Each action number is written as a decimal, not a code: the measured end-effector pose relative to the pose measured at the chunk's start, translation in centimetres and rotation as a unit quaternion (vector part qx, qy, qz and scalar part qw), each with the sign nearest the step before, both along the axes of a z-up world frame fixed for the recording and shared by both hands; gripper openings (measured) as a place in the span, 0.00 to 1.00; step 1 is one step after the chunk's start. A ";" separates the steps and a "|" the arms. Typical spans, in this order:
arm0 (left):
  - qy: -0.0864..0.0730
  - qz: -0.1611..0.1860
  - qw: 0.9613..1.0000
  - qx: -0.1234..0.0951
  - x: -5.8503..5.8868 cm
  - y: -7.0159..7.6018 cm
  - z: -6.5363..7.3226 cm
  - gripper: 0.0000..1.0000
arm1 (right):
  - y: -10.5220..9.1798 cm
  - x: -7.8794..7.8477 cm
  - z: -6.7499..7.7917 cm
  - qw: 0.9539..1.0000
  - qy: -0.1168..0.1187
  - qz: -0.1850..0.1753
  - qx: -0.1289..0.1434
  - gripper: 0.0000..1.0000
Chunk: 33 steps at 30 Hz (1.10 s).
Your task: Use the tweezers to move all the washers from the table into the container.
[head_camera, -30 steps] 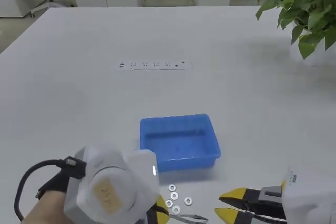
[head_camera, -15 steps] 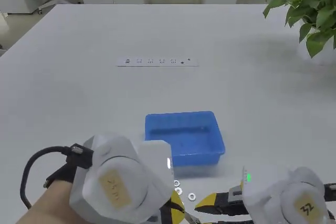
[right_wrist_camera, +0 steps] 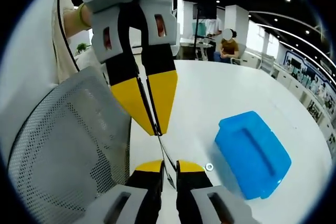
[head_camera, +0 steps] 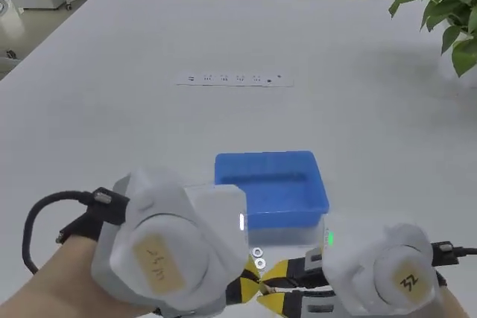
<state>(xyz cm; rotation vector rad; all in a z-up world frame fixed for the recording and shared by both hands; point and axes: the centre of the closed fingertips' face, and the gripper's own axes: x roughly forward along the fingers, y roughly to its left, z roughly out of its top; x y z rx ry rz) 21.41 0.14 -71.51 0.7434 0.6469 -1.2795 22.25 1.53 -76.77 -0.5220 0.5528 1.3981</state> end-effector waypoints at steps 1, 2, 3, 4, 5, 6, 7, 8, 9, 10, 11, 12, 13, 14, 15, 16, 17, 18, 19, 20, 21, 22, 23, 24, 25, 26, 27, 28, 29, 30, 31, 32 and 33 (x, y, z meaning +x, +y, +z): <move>-0.002 0.001 1.000 0.003 0.2 0.1 0.0 0.00 | 0.1 0.2 0.0 1.000 -0.003 -0.001 0.001 0.05; -0.004 0.001 1.000 0.006 0.3 0.2 0.0 0.00 | 0.2 0.4 0.1 1.000 -0.004 -0.001 0.003 0.05; -0.006 0.000 1.000 0.009 0.5 0.3 0.0 0.00 | 0.3 0.5 0.1 1.000 -0.003 -0.003 0.005 0.05; -0.007 0.000 1.000 0.011 0.6 0.3 0.0 0.00 | 0.4 0.7 0.0 1.000 -0.002 -0.005 0.008 0.05; -0.010 -0.001 1.000 0.014 0.8 0.4 0.0 0.00 | 0.5 0.8 0.0 1.000 -0.002 -0.005 0.010 0.05; -0.011 -0.002 1.000 0.016 0.9 0.4 0.0 0.00 | 0.6 0.9 0.1 1.000 -0.001 -0.006 0.011 0.05; -0.012 -0.003 1.000 0.018 0.9 0.5 0.0 0.00 | 0.7 1.1 0.1 1.000 0.000 -0.008 0.013 0.05; -0.014 -0.005 1.000 0.020 1.0 0.5 0.1 0.00 | 0.7 1.2 0.1 1.000 0.000 -0.008 0.015 0.05; -0.015 -0.005 1.000 0.022 1.1 0.5 0.0 0.00 | 0.8 1.3 0.0 1.000 0.002 -0.008 0.017 0.05; -0.014 -0.007 1.000 0.024 1.2 0.5 0.0 0.00 | 0.9 1.3 0.0 1.000 0.005 -0.009 0.019 0.05; -0.014 -0.008 1.000 0.026 1.3 0.5 0.0 0.00 | 1.0 1.4 -0.1 1.000 0.008 -0.009 0.021 0.05; -0.014 -0.009 0.999 0.027 1.3 0.5 0.0 0.00 | 1.1 1.4 -0.1 1.000 0.010 -0.009 0.023 0.05; -0.015 -0.010 0.999 0.030 1.4 0.5 0.0 0.00 | 1.2 1.5 -0.1 1.000 0.010 -0.010 0.025 0.05; -0.016 -0.012 0.999 0.032 1.5 0.5 0.0 0.00 | 1.2 1.5 -0.1 1.000 0.010 -0.010 0.025 0.05; -0.016 -0.012 0.999 0.031 1.6 0.5 0.0 0.00 | 1.3 1.6 -0.1 1.000 0.012 -0.010 0.025 0.05; -0.011 -0.011 0.999 0.028 1.7 0.4 -0.1 0.00 | 1.4 1.6 -0.3 1.000 0.014 -0.009 0.024 0.05; -0.007 -0.010 1.000 0.027 1.8 0.4 -0.2 0.00 | 1.4 1.6 -0.4 1.000 0.017 -0.008 0.023 0.05; -0.002 -0.009 1.000 0.022 1.8 0.3 -0.3 0.00 | 1.4 1.6 -0.4 1.000 0.019 -0.010 0.023 0.05; 0.007 -0.001 1.000 0.011 1.9 0.1 -0.2 0.00 | 1.3 1.6 -0.3 0.999 0.019 -0.011 0.023 0.05; 0.009 0.000 1.000 0.007 2.1 0.1 -0.1 0.00 | 1.3 1.7 -0.3 0.999 0.018 -0.013 0.023 0.05; 0.009 0.001 1.000 0.008 2.3 0.2 -0.1 0.00 | 1.2 1.8 -0.3 0.999 0.018 -0.015 0.024 0.05; 0.007 0.002 1.000 0.009 2.5 0.3 0.0 0.00 | 1.2 1.8 -0.3 0.999 0.018 -0.017 0.025 0.05; 0.003 0.002 1.000 0.013 2.6 0.4 0.0 0.00 | 1.2 1.8 -0.3 0.999 0.017 -0.018 0.026 0.05; 0.004 0.002 1.000 0.014 2.7 0.5 0.0 0.00 | 1.2 1.8 -0.3 0.999 0.019 -0.019 0.026 0.04; 0.004 0.001 1.000 0.015 2.7 0.5 0.0 0.00 | 1.1 1.8 -0.3 0.999 0.019 -0.020 0.026 0.04; 0.002 0.001 1.000 0.016 2.8 0.6 0.0 0.00 | 1.1 1.8 -0.2 0.999 0.016 -0.021 0.026 0.04; 0.000 0.000 1.000 0.018 2.8 0.7 0.1 0.00 | 1.1 1.8 -0.1 0.999 0.010 -0.020 0.025 0.04; -0.001 -0.002 1.000 0.019 2.8 0.7 0.1 0.00 | 1.0 1.9 -0.1 0.999 0.009 -0.021 0.025 0.04; 0.000 -0.002 1.000 0.020 2.8 0.7 0.1 0.00 | 1.0 1.9 -0.1 0.999 0.009 -0.022 0.025 0.04; 0.000 -0.003 1.000 0.020 2.8 0.7 0.0 0.00 | 1.0 2.0 -0.1 0.999 0.010 -0.024 0.027 0.04; 0.001 -0.005 1.000 0.022 2.7 0.7 0.0 0.00 | 1.0 2.0 -0.2 0.999 0.012 -0.025 0.028 0.04; 0.000 -0.008 1.000 0.026 2.7 0.7 -0.2 0.00 | 1.0 2.1 -0.3 0.999 0.014 -0.026 0.028 0.04; -0.001 -0.011 0.999 0.030 2.6 0.7 -0.2 0.00 | 1.0 2.1 -0.3 0.999 0.015 -0.026 0.028 0.04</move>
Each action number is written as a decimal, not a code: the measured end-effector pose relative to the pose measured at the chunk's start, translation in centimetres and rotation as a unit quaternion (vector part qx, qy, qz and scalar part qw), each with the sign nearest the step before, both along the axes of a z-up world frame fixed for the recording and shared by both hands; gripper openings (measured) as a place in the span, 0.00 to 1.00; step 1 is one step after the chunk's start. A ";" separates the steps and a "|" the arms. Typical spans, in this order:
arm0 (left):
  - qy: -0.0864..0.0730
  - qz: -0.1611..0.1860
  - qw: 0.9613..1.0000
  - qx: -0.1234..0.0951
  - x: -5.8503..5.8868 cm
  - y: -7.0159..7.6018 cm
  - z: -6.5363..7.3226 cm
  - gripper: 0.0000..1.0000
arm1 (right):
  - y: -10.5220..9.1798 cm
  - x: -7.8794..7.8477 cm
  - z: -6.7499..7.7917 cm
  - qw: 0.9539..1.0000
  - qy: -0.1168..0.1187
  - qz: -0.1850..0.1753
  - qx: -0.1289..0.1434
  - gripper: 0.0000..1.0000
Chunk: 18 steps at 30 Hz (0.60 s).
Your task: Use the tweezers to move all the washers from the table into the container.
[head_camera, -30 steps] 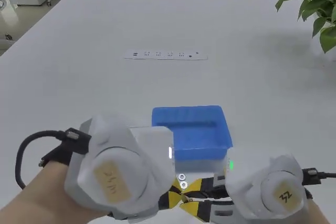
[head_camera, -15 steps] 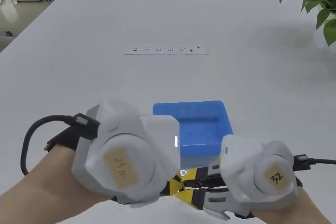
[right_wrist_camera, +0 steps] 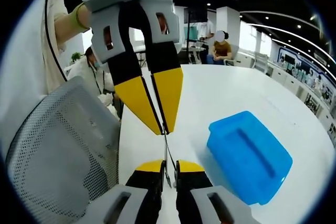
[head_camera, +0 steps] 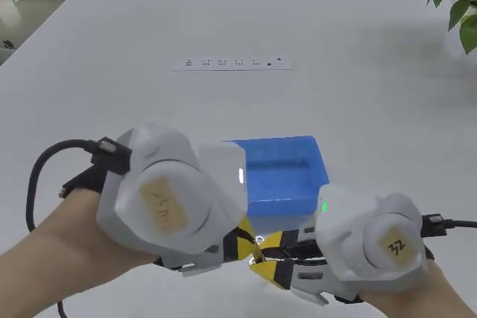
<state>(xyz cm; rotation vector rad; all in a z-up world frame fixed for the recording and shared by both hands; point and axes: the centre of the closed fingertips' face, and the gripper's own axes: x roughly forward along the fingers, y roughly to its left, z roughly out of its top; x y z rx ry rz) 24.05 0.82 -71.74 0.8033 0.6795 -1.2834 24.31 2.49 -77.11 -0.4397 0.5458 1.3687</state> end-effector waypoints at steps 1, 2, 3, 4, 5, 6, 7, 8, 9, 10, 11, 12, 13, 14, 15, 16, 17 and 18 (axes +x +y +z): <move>-0.002 -0.002 1.000 0.000 0.0 -0.1 0.0 0.00 | 0.0 0.0 -0.1 1.000 0.000 0.000 0.000 0.04; -0.004 -0.003 1.000 0.003 0.0 -0.1 0.1 0.00 | 0.0 0.0 0.0 1.000 0.000 -0.001 0.001 0.04; -0.005 -0.006 1.000 0.007 0.0 -0.1 0.1 0.00 | 0.0 0.0 0.0 1.000 0.001 -0.001 0.002 0.04; -0.007 -0.009 1.000 0.010 0.0 -0.1 0.1 0.00 | 0.0 0.0 0.0 1.000 0.000 -0.001 0.002 0.04; -0.007 -0.011 1.000 0.011 0.0 -0.2 0.1 0.00 | 0.0 0.0 0.0 1.000 0.000 -0.001 0.002 0.04; -0.007 -0.015 1.000 0.012 -0.1 -0.3 0.1 0.00 | 0.0 0.0 0.0 1.000 0.000 -0.001 0.002 0.04; -0.007 -0.016 1.000 0.012 -0.2 -0.3 0.1 0.00 | -0.1 0.0 0.0 1.000 0.000 -0.001 0.001 0.04; -0.009 -0.019 1.000 0.012 -0.1 -0.4 0.1 0.00 | -0.1 0.0 0.0 1.000 -0.001 -0.001 0.001 0.04; -0.010 -0.019 1.000 0.013 -0.1 -0.4 0.0 0.00 | -0.1 0.1 -0.1 1.000 -0.001 -0.001 -0.001 0.04; -0.010 -0.019 1.000 0.013 0.1 -0.3 -0.1 0.00 | -0.1 0.2 -0.2 1.000 -0.001 -0.002 0.001 0.04; -0.008 -0.016 1.000 0.011 0.2 -0.3 -0.2 0.00 | -0.1 0.3 -0.2 1.000 0.003 -0.005 0.006 0.04; 0.001 -0.011 1.000 0.002 0.3 -0.4 -0.2 0.00 | -0.2 0.3 -0.5 1.000 0.011 -0.010 0.007 0.05; 0.007 -0.008 1.000 -0.006 0.3 -0.5 -0.2 0.00 | -0.3 0.4 -0.6 1.000 0.015 -0.012 0.006 0.05; 0.010 -0.005 1.000 -0.010 0.3 -0.6 -0.2 0.00 | -0.4 0.4 -0.7 1.000 0.020 -0.014 0.006 0.05; 0.012 -0.004 1.000 -0.009 0.4 -0.6 -0.2 0.00 | -0.4 0.3 -0.6 1.000 0.023 -0.016 0.006 0.05; 0.011 -0.005 1.000 -0.008 0.4 -0.6 -0.2 0.00 | -0.4 0.3 -0.5 1.000 0.024 -0.015 0.005 0.06; 0.009 -0.007 1.000 -0.007 0.3 -0.7 -0.3 0.00 | -0.4 0.2 -0.4 1.000 0.022 -0.013 0.003 0.07; 0.008 -0.007 1.000 -0.006 0.4 -0.7 -0.3 0.00 | -0.4 0.1 -0.2 1.000 0.018 -0.009 -0.001 0.07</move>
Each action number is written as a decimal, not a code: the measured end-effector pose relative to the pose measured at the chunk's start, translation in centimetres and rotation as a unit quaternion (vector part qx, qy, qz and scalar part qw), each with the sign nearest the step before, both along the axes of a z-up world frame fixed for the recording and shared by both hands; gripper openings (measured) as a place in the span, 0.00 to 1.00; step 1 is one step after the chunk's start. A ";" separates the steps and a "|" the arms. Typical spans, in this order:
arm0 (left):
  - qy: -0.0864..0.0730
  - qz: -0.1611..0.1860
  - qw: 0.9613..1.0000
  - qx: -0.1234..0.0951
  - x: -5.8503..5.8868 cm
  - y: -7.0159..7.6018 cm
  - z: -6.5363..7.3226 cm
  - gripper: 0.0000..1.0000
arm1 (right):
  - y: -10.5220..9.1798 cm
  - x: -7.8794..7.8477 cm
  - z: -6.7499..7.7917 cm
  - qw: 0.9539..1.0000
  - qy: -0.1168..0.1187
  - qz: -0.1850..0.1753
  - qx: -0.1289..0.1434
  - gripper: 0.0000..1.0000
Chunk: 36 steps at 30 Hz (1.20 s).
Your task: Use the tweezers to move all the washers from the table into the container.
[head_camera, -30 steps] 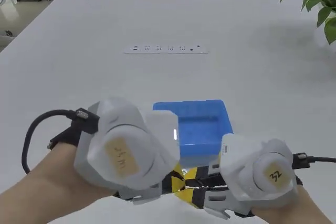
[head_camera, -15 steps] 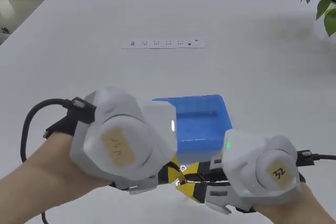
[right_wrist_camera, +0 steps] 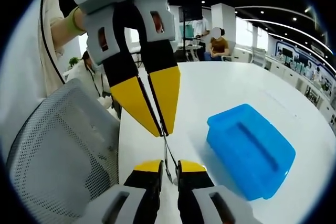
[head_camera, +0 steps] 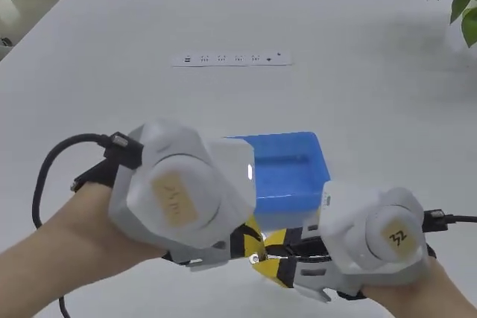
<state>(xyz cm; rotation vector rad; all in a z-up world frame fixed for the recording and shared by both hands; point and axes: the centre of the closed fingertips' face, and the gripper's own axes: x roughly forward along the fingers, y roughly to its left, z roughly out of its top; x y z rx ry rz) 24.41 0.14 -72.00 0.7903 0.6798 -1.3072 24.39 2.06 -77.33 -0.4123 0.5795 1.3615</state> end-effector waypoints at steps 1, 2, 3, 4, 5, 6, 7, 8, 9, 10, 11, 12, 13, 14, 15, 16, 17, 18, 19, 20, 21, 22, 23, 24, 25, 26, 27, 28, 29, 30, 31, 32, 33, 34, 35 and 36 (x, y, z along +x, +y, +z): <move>0.000 0.001 1.000 0.000 0.0 0.0 0.0 0.00 | 0.0 0.0 0.2 1.000 -0.004 0.001 0.001 0.08; 0.002 0.002 1.000 -0.001 0.1 0.0 0.0 0.00 | 0.1 0.0 0.4 1.000 -0.005 0.002 0.002 0.08; 0.004 0.003 1.000 -0.002 0.1 -0.1 0.0 0.00 | 0.2 0.0 0.7 1.000 -0.007 0.001 0.006 0.08; 0.005 0.003 1.000 -0.003 0.1 -0.1 0.0 0.00 | 0.2 0.0 0.8 1.000 -0.007 0.000 0.010 0.08; 0.006 0.002 1.000 -0.002 0.0 -0.1 0.0 0.00 | 0.3 0.1 1.0 1.000 -0.008 -0.002 0.013 0.09; 0.007 0.001 1.000 -0.002 0.0 -0.1 0.0 0.00 | 0.3 0.1 1.1 1.000 -0.008 -0.002 0.013 0.08; 0.007 0.000 1.000 -0.002 -0.1 -0.2 0.0 0.00 | 0.4 0.2 1.1 1.000 -0.011 0.000 0.014 0.06; 0.004 -0.002 1.000 -0.002 -0.1 -0.2 0.0 0.00 | 0.3 0.2 0.9 1.000 -0.014 0.002 0.009 0.03; -0.009 0.001 1.000 -0.003 0.2 -0.3 0.1 0.00 | 0.3 0.3 0.9 1.000 -0.014 0.000 0.011 0.03; -0.028 0.005 1.000 -0.006 0.6 -0.3 0.4 0.02 | 0.2 0.4 0.8 1.000 -0.009 -0.005 0.013 0.02; -0.030 0.023 0.999 -0.021 0.8 -0.5 0.8 0.08 | 0.2 0.6 0.8 0.999 0.010 -0.022 0.020 0.02; -0.028 0.036 0.998 -0.035 1.0 -0.6 1.2 0.16 | 0.1 0.5 0.8 0.999 0.021 -0.024 0.023 0.02; -0.030 0.061 0.996 -0.058 1.5 -0.6 1.8 0.21 | 0.0 0.7 0.8 0.999 0.026 -0.022 0.025 0.02; -0.032 0.080 0.994 -0.072 1.8 -0.5 2.2 0.23 | 0.0 0.9 0.8 0.999 0.026 -0.028 0.025 0.02; -0.032 0.100 0.990 -0.089 2.1 -0.2 2.6 0.22 | -0.1 1.1 0.9 0.998 0.036 -0.041 0.026 0.01; -0.031 0.115 0.988 -0.100 2.2 0.1 2.9 0.21 | -0.2 1.2 0.9 0.998 0.041 -0.046 0.029 0.01; -0.030 0.128 0.985 -0.110 2.3 0.4 3.1 0.21 | -0.2 1.3 0.9 0.997 0.045 -0.053 0.031 0.01; -0.030 0.148 0.980 -0.125 2.5 0.8 3.4 0.23 | -0.3 1.6 0.9 0.996 0.052 -0.068 0.035 0.01; -0.025 0.177 0.973 -0.148 2.6 1.2 3.7 0.25 | -0.3 1.8 0.9 0.994 0.060 -0.079 0.039 0.01; -0.019 0.196 0.967 -0.164 2.5 1.6 3.9 0.28 | -0.4 2.0 0.9 0.991 0.077 -0.095 0.046 0.01; -0.010 0.220 0.958 -0.182 2.4 2.2 4.0 0.31 | -0.5 2.2 0.9 0.990 0.086 -0.104 0.052 0.01; -0.004 0.233 0.953 -0.191 2.2 2.7 4.0 0.31 | -0.8 2.4 0.8 0.986 0.101 -0.118 0.058 0.01; 0.006 0.254 0.946 -0.204 1.8 3.4 3.8 0.32 | -1.0 2.5 0.8 0.985 0.106 -0.124 0.059 0.01; 0.012 0.268 0.940 -0.211 1.6 3.8 3.6 0.33 | -1.2 2.6 0.8 0.984 0.106 -0.127 0.059 0.01; 0.018 0.282 0.935 -0.216 1.3 4.3 3.4 0.36 | -1.4 2.6 0.8 0.983 0.113 -0.133 0.062 0.01; 0.023 0.302 0.926 -0.226 1.0 4.9 3.2 0.39 | -1.4 2.6 0.8 0.981 0.120 -0.136 0.066 0.01; 0.025 0.316 0.919 -0.233 0.8 5.3 3.1 0.43 | -1.5 2.5 0.7 0.981 0.123 -0.137 0.067 0.01; 0.027 0.334 0.909 -0.247 0.5 5.8 3.1 0.46 | -1.5 2.4 0.7 0.980 0.124 -0.138 0.069 0.01; 0.030 0.345 0.902 -0.257 0.3 6.0 3.1 0.51 | -1.6 2.3 0.7 0.979 0.128 -0.141 0.073 0.01; 0.030 0.355 0.895 -0.268 0.1 6.3 3.2 0.54 | -1.6 2.2 0.8 0.977 0.133 -0.145 0.076 0.01; 0.025 0.361 0.892 -0.271 -0.1 6.6 3.3 0.57 | -1.7 2.0 0.9 0.976 0.138 -0.146 0.080 0.01; 0.017 0.363 0.892 -0.270 -0.3 6.9 3.4 0.61 | -1.7 2.0 1.0 0.976 0.141 -0.147 0.082 0.01; 0.013 0.367 0.890 -0.270 -0.3 7.1 3.5 0.64 | -1.8 1.9 1.2 0.975 0.141 -0.148 0.084 0.01; 0.009 0.372 0.888 -0.271 -0.3 7.3 3.6 0.67 | -1.8 2.0 1.4 0.975 0.140 -0.149 0.087 0.01; 0.003 0.378 0.884 -0.275 -0.2 7.5 3.9 0.70 | -1.9 2.1 1.8 0.975 0.137 -0.151 0.092 0.01; 0.001 0.381 0.881 -0.280 -0.2 7.6 4.1 0.73 | -2.0 2.2 2.2 0.974 0.137 -0.151 0.095 0.01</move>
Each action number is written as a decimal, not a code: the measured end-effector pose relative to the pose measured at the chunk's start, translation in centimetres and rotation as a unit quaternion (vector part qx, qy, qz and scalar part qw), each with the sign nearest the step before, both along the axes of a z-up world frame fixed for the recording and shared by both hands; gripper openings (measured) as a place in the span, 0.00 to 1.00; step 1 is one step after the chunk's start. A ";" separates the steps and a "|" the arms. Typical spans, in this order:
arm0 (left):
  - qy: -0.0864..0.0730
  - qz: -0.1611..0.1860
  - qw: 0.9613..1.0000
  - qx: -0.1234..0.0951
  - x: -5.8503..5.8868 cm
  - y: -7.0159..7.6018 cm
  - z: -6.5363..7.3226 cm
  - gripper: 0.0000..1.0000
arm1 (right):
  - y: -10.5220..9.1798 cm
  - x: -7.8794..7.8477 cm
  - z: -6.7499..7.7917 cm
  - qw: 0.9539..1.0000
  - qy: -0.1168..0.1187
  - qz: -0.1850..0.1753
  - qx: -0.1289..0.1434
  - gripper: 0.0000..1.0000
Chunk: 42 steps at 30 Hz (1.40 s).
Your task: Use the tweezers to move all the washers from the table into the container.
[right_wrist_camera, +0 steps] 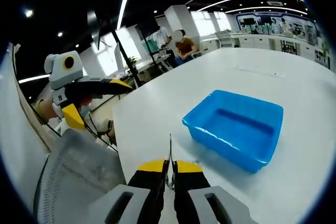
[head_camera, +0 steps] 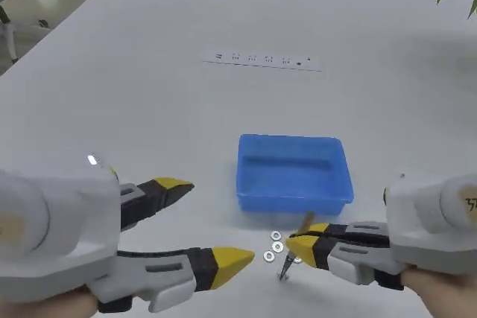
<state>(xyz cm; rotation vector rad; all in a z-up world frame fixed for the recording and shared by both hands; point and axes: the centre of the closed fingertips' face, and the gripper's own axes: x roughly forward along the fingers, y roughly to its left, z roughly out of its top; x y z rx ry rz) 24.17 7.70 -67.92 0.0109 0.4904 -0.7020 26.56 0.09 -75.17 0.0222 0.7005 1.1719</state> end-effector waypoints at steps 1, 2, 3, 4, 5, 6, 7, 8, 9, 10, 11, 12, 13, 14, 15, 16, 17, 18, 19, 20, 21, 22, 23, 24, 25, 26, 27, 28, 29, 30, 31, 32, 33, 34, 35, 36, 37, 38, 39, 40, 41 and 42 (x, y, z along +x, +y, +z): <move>-0.010 0.006 1.000 -0.014 0.1 -0.1 0.6 0.77 | -0.1 0.1 0.3 1.000 -0.001 -0.001 0.002 0.01; -0.013 0.010 1.000 -0.019 0.1 -0.1 0.8 0.81 | -0.2 0.3 0.7 1.000 -0.005 -0.005 0.004 0.01; -0.014 0.012 1.000 -0.022 0.1 -0.1 0.9 0.82 | -0.3 0.5 1.0 1.000 -0.007 -0.007 0.006 0.01; -0.016 0.014 1.000 -0.022 0.0 -0.1 0.9 0.83 | -0.4 0.8 1.5 1.000 -0.010 -0.011 0.009 0.01; -0.020 0.017 0.999 -0.020 0.0 -0.1 1.0 0.84 | -0.5 1.0 1.8 1.000 -0.014 -0.014 0.012 0.01; -0.022 0.019 0.999 -0.019 0.0 0.0 1.0 0.85 | -0.6 1.3 2.3 1.000 -0.019 -0.017 0.015 0.01; -0.022 0.023 0.999 -0.022 0.1 -0.1 1.0 0.85 | -0.7 1.5 2.6 0.999 -0.022 -0.019 0.017 0.01; -0.021 0.025 0.999 -0.025 0.1 -0.1 1.0 0.86 | -0.8 1.9 3.1 0.999 -0.025 -0.022 0.019 0.01; -0.022 0.026 0.999 -0.029 0.1 -0.2 1.1 0.87 | -0.9 2.1 3.3 0.999 -0.027 -0.024 0.021 0.01; -0.024 0.027 0.999 -0.032 0.2 -0.3 1.1 0.88 | -1.0 2.4 3.6 0.999 -0.031 -0.027 0.022 0.01; -0.026 0.028 0.999 -0.034 0.3 -0.3 1.2 0.89 | -1.0 2.6 3.8 0.999 -0.035 -0.027 0.022 0.01; -0.027 0.028 0.999 -0.034 0.3 -0.4 1.3 0.91 | -1.2 3.0 4.1 0.999 -0.038 -0.030 0.022 0.01; -0.032 0.030 0.998 -0.035 0.4 -0.5 1.5 0.95 | -1.3 3.2 4.3 0.998 -0.042 -0.032 0.022 0.01; -0.033 0.030 0.998 -0.035 0.5 -0.5 1.5 0.96 | -1.4 3.5 4.6 0.998 -0.045 -0.034 0.024 0.01; -0.037 0.032 0.998 -0.037 0.6 -0.6 1.7 0.98 | -1.5 3.7 4.9 0.998 -0.048 -0.036 0.025 0.01; -0.040 0.033 0.998 -0.038 0.7 -0.6 1.9 0.99 | -1.6 4.0 5.2 0.998 -0.051 -0.039 0.026 0.01; -0.041 0.035 0.998 -0.039 0.8 -0.6 2.0 0.99 | -1.7 4.3 5.4 0.997 -0.053 -0.042 0.028 0.01; -0.042 0.036 0.998 -0.041 0.9 -0.6 2.1 0.99 | -1.8 4.6 5.7 0.997 -0.056 -0.046 0.030 0.01; -0.043 0.037 0.997 -0.045 1.0 -0.6 2.2 0.99 | -1.9 4.9 5.9 0.996 -0.059 -0.050 0.032 0.01; -0.044 0.037 0.997 -0.047 1.0 -0.6 2.3 0.99 | -2.0 5.2 6.2 0.996 -0.062 -0.056 0.037 0.01; -0.044 0.039 0.997 -0.049 1.0 -0.5 2.3 0.99 | -2.1 5.5 6.6 0.995 -0.065 -0.059 0.042 0.01; -0.044 0.039 0.997 -0.048 1.1 -0.5 2.3 0.99 | -2.2 5.8 6.9 0.995 -0.066 -0.064 0.046 0.01; -0.044 0.039 0.997 -0.046 1.1 -0.4 2.2 0.99 | -2.3 6.3 7.2 0.994 -0.070 -0.072 0.052 0.01; -0.044 0.040 0.997 -0.044 1.0 -0.3 2.2 0.99 | -2.4 6.7 7.4 0.993 -0.072 -0.075 0.053 0.01; -0.044 0.039 0.997 -0.043 1.0 -0.3 2.2 0.99 | -2.5 7.0 7.5 0.993 -0.074 -0.080 0.054 0.01; -0.043 0.040 0.997 -0.041 0.9 -0.2 2.1 0.99 | -2.7 7.6 7.5 0.992 -0.078 -0.087 0.052 0.01; -0.044 0.041 0.997 -0.040 0.9 -0.1 2.2 0.99 | -2.8 7.9 7.6 0.991 -0.079 -0.093 0.051 0.01; -0.045 0.042 0.997 -0.039 0.9 0.0 2.2 0.99 | -3.1 8.5 7.7 0.990 -0.085 -0.101 0.050 0.01; -0.045 0.043 0.997 -0.039 0.9 0.1 2.2 0.99 | -3.2 8.9 7.6 0.989 -0.088 -0.105 0.047 0.01; -0.046 0.044 0.997 -0.040 0.9 0.2 2.2 0.99 | -3.3 9.2 7.5 0.989 -0.090 -0.111 0.045 0.01; -0.045 0.046 0.997 -0.041 0.9 0.3 2.3 0.99 | -3.7 9.9 7.2 0.987 -0.101 -0.124 0.029 0.01; -0.046 0.047 0.997 -0.041 0.9 0.3 2.3 0.99 | -4.0 10.4 6.9 0.985 -0.109 -0.129 0.018 0.01; -0.046 0.049 0.997 -0.040 0.9 0.5 2.3 0.99 | -3.8 10.6 6.6 0.986 -0.106 -0.128 0.018 0.01; -0.044 0.049 0.997 -0.038 0.9 0.6 2.2 0.99 | -3.8 10.8 6.4 0.986 -0.106 -0.128 0.013 0.01; -0.045 0.050 0.997 -0.037 0.9 0.6 2.2 0.99 | -3.8 11.0 6.1 0.986 -0.109 -0.128 0.005 0.01; -0.044 0.050 0.997 -0.034 0.9 0.7 2.1 0.99 | -3.9 11.3 5.6 0.985 -0.118 -0.127 -0.007 0.01; -0.044 0.050 0.997 -0.031 0.8 0.7 2.0 0.99 | -3.8 11.4 5.4 0.985 -0.118 -0.126 -0.011 0.01; -0.043 0.050 0.997 -0.029 0.8 0.8 2.0 0.99 | -3.7 11.6 4.9 0.985 -0.121 -0.122 -0.020 0.01; -0.044 0.050 0.997 -0.028 0.8 0.8 2.0 0.99 | -3.7 11.7 4.6 0.984 -0.125 -0.120 -0.026 0.01; -0.043 0.051 0.997 -0.030 0.8 0.9 2.0 0.99 | -3.6 11.9 4.1 0.985 -0.125 -0.118 -0.031 0.01; -0.041 0.051 0.997 -0.032 0.8 0.9 2.0 0.99 | -3.6 12.0 3.8 0.985 -0.123 -0.117 -0.035 0.01; -0.040 0.051 0.997 -0.034 0.7 0.9 2.0 0.99 | -3.6 12.1 3.4 0.985 -0.123 -0.116 -0.038 0.01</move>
